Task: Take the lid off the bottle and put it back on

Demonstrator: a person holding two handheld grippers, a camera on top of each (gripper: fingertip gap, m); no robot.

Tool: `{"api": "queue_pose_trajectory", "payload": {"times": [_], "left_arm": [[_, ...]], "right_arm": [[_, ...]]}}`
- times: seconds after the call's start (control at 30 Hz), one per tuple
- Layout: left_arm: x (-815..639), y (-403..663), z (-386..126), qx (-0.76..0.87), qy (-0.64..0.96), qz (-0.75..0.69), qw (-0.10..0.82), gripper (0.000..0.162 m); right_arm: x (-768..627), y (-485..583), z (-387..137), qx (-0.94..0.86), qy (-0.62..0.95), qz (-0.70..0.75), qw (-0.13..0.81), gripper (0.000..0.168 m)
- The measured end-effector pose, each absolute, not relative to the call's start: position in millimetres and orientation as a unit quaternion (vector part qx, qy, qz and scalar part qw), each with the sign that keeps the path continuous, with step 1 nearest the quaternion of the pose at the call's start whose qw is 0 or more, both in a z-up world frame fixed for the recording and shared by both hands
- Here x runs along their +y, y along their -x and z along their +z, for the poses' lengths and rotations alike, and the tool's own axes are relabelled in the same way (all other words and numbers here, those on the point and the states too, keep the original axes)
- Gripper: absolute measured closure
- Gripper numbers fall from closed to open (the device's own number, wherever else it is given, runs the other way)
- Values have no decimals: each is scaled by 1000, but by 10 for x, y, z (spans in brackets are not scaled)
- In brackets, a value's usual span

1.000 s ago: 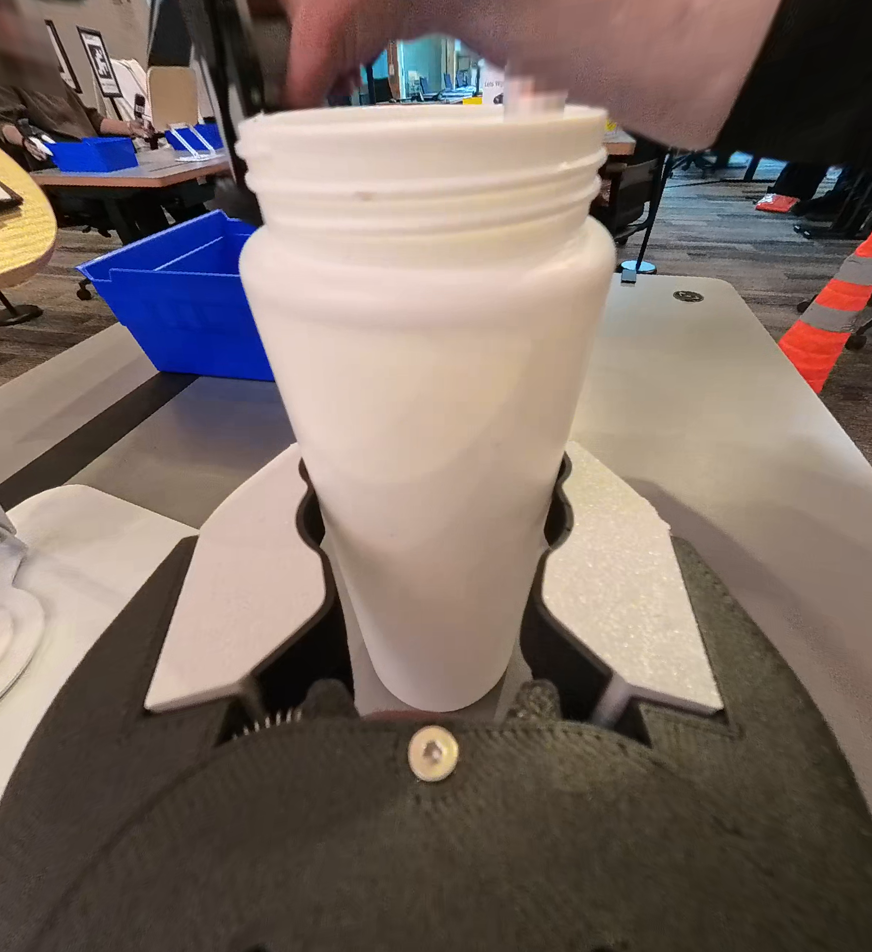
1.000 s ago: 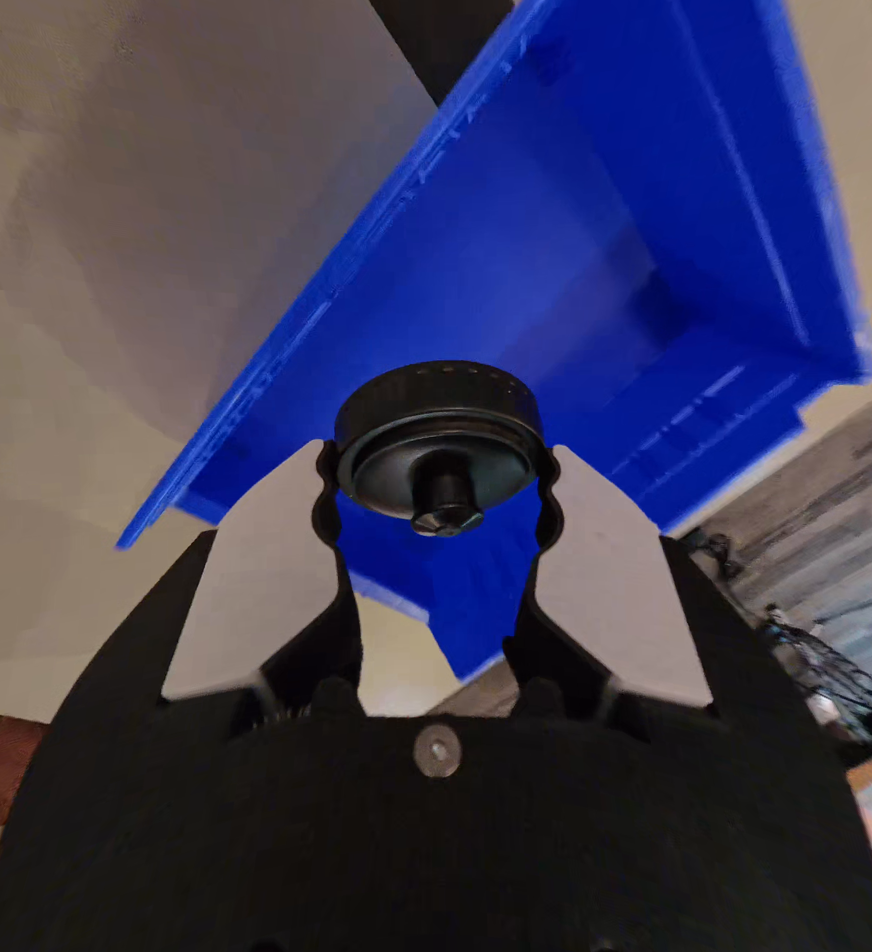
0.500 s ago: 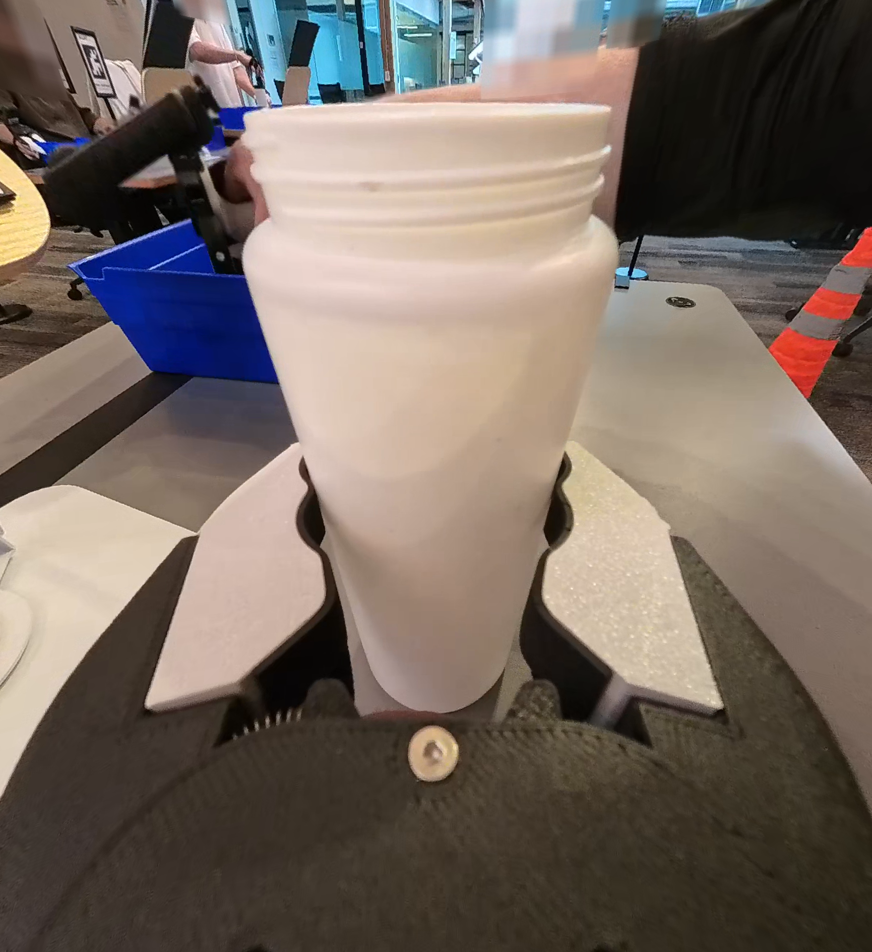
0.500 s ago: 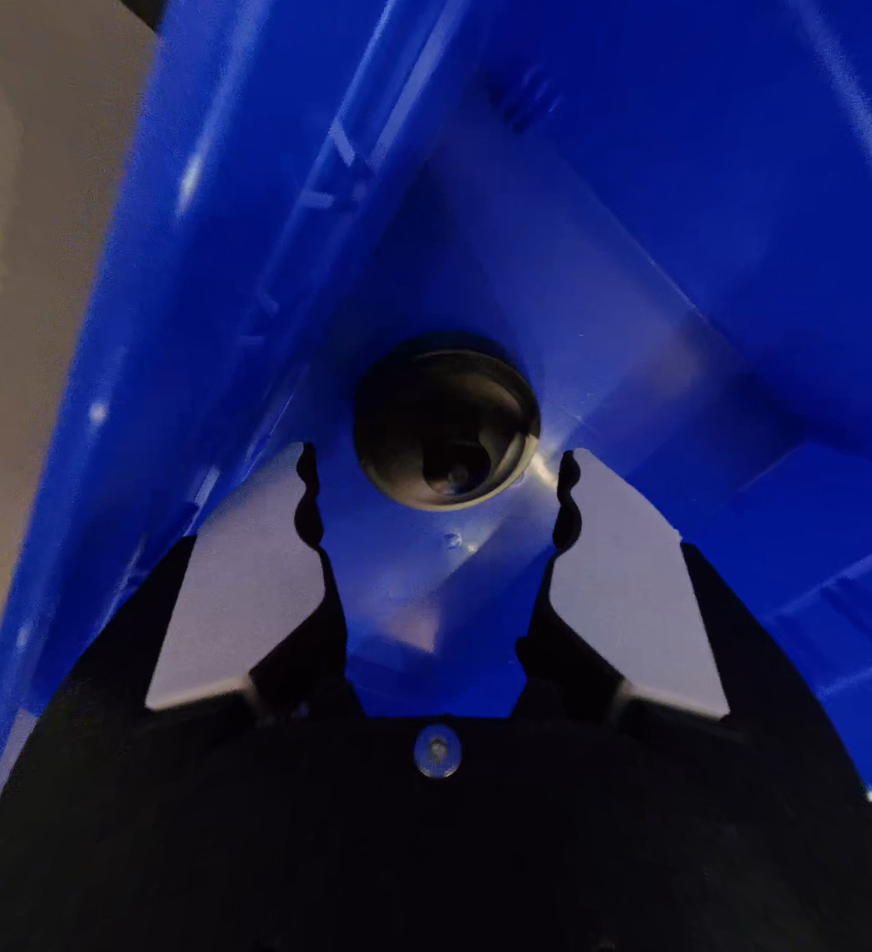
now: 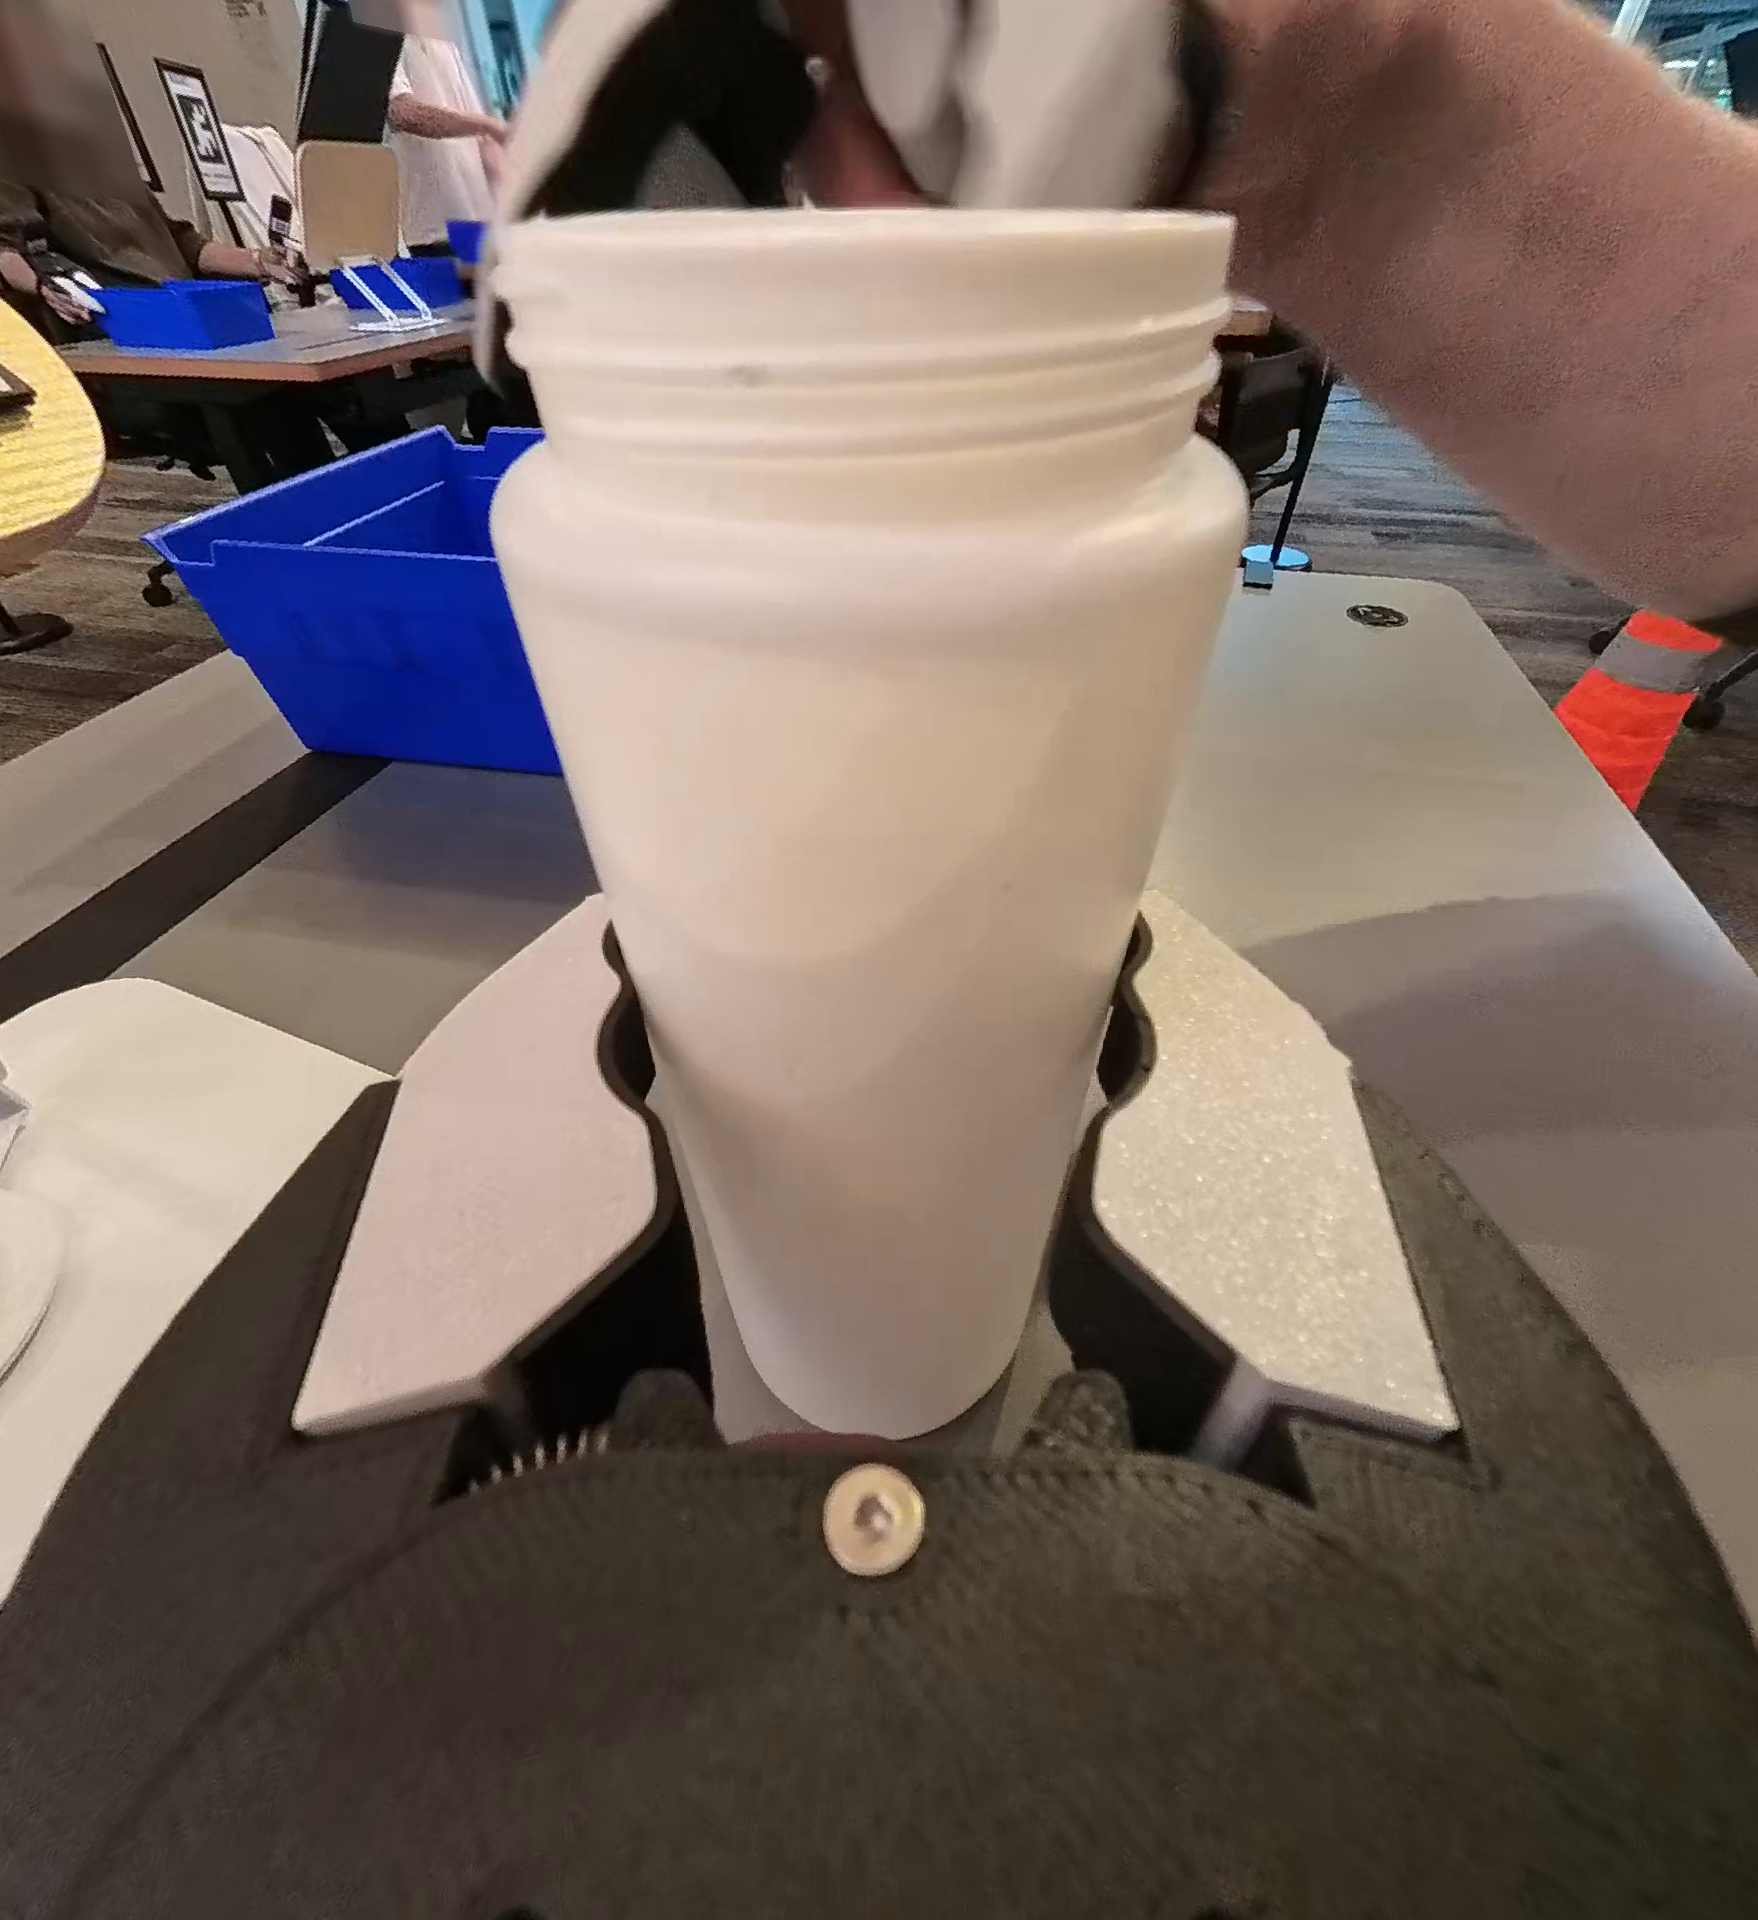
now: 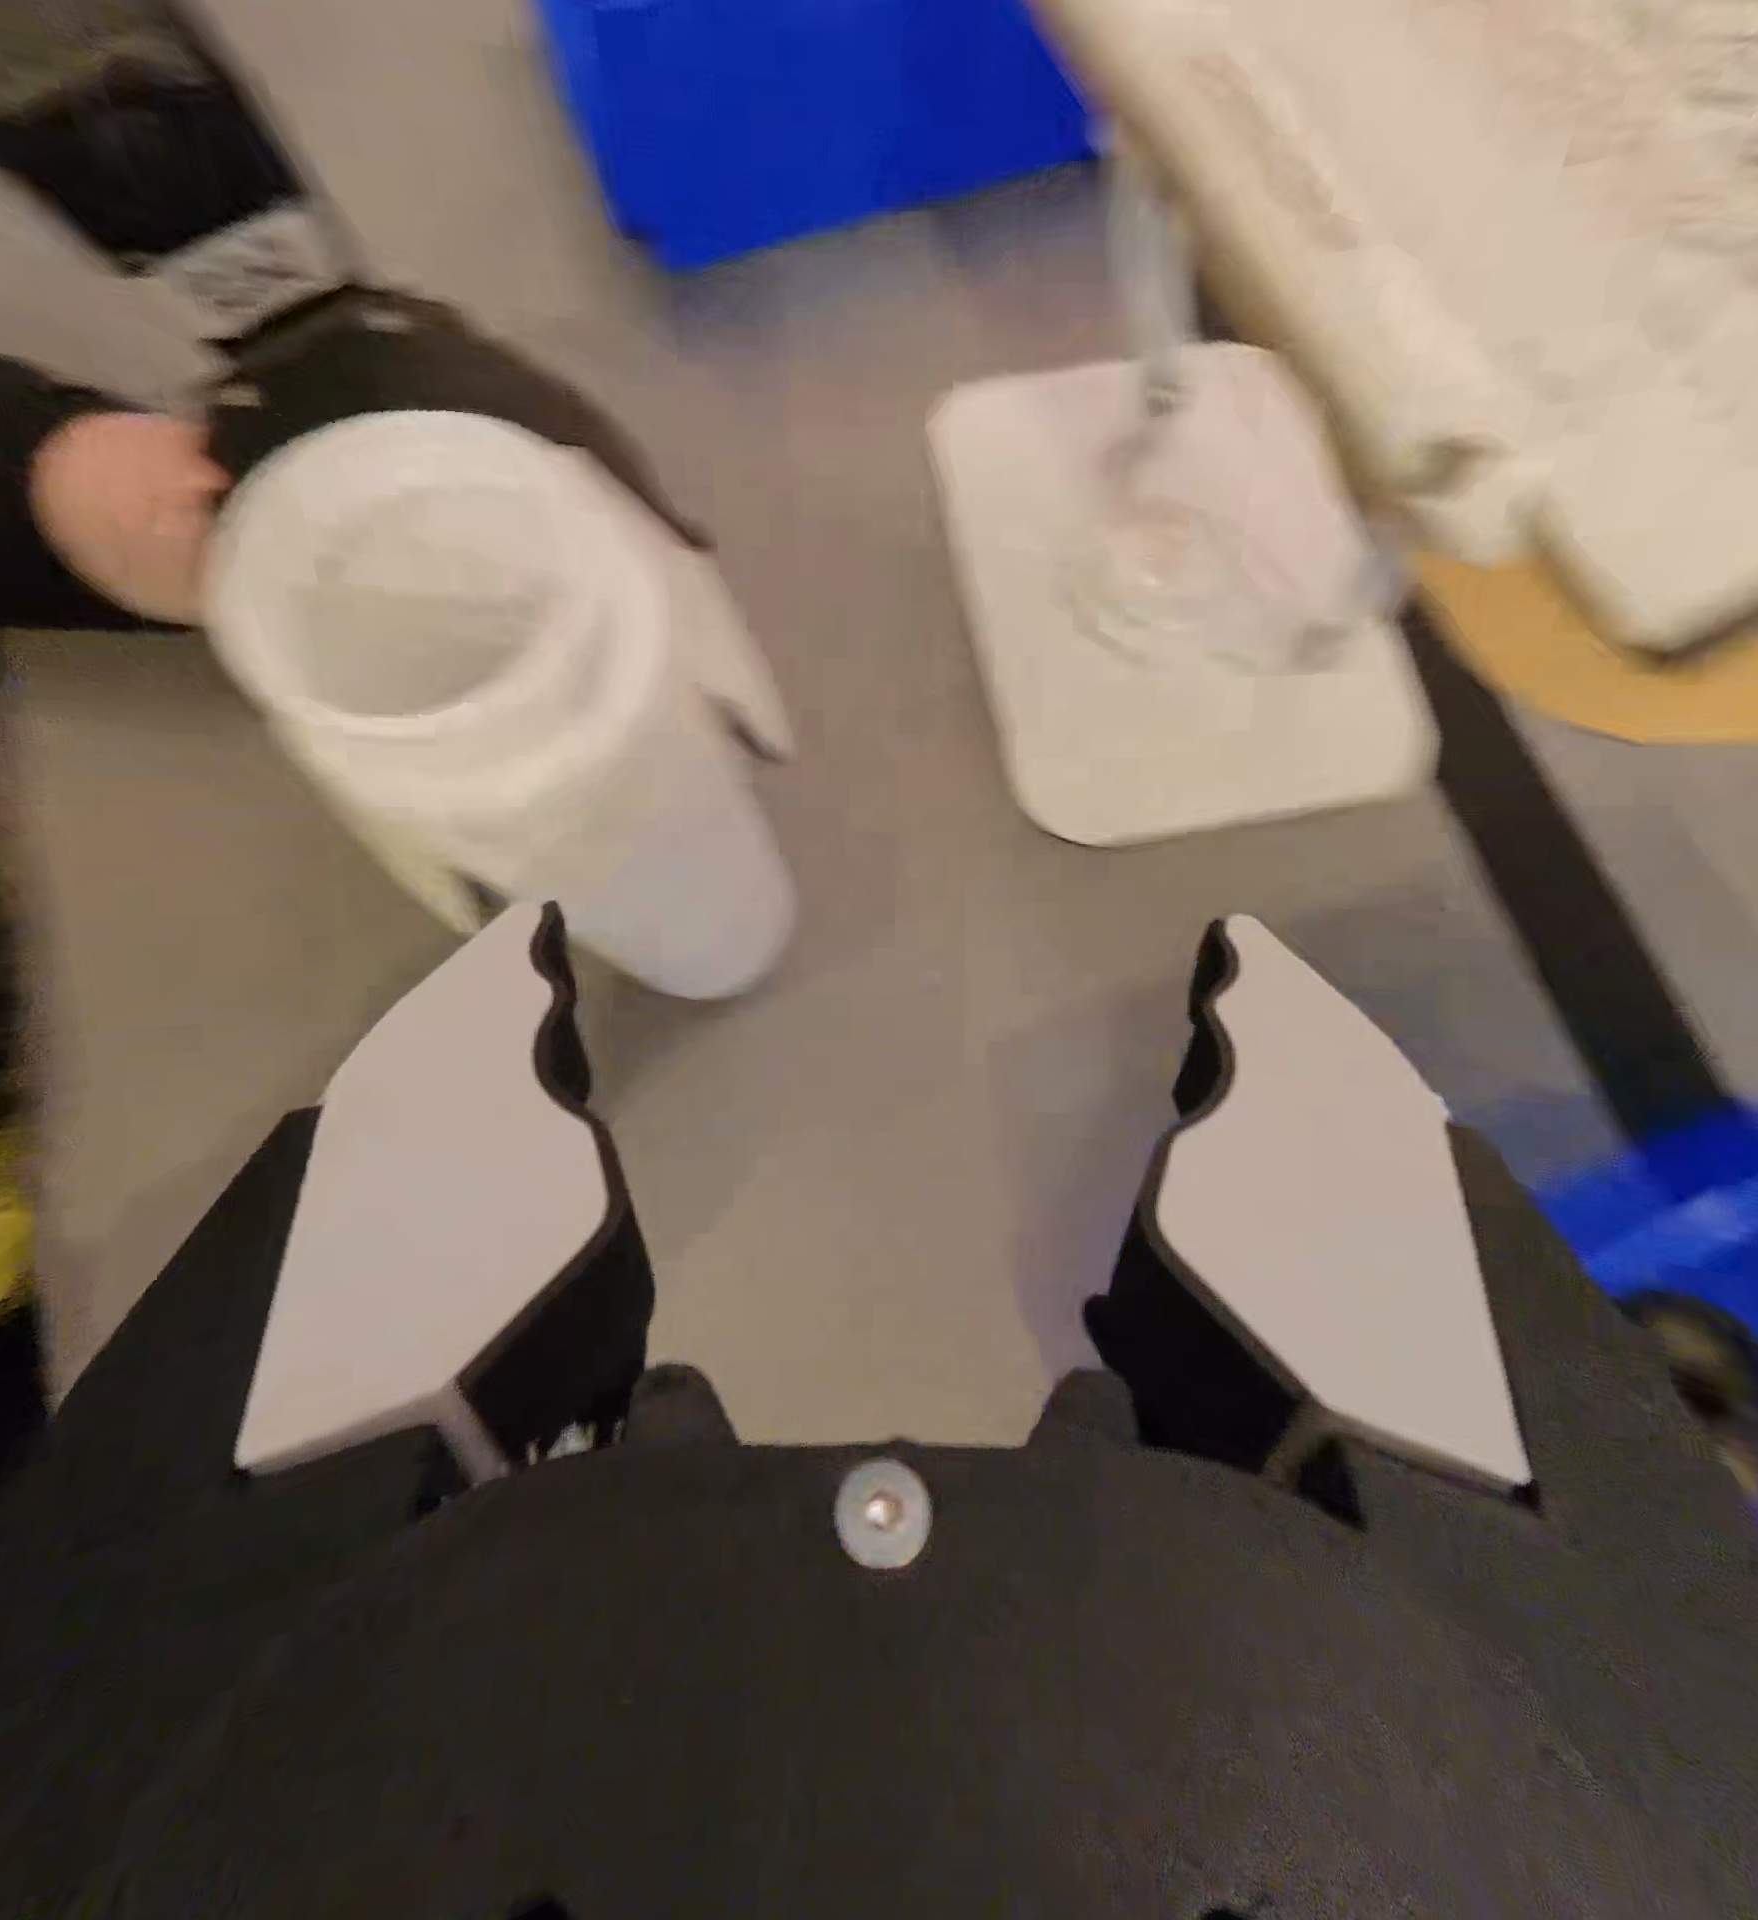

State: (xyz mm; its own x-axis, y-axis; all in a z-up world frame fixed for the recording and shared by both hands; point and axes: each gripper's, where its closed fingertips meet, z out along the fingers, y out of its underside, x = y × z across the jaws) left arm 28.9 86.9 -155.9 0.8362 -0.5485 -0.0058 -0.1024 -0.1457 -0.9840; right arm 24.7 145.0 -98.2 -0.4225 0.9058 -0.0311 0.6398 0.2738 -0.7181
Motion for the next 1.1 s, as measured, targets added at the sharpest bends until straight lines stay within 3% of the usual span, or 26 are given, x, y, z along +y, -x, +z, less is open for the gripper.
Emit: {"api": "queue_pose_trajectory", "payload": {"times": [0.07,0.4,0.63,0.87,1.0,1.1], "left_arm": [[870,-293,-1559,222,735,-180,615,76],[863,-295,-1556,214,734,-195,614,76],[861,-317,-1575,209,731,-218,612,77],[905,-144,-1590,174,727,-213,629,92],[957,-102,-1670,164,736,-202,625,105],[998,-49,-1722,153,745,-181,624,116]], "right_arm": [[988,-279,-1145,-784,471,372,159,39],[434,112,-1374,-719,449,498,185,64],[473,114,-1318,-692,455,530,182,66],[1094,-94,-719,-629,499,539,254,66],[2019,-364,-231,-582,576,460,343,66],[2741,-553,-170,-552,646,374,372,66]]}}
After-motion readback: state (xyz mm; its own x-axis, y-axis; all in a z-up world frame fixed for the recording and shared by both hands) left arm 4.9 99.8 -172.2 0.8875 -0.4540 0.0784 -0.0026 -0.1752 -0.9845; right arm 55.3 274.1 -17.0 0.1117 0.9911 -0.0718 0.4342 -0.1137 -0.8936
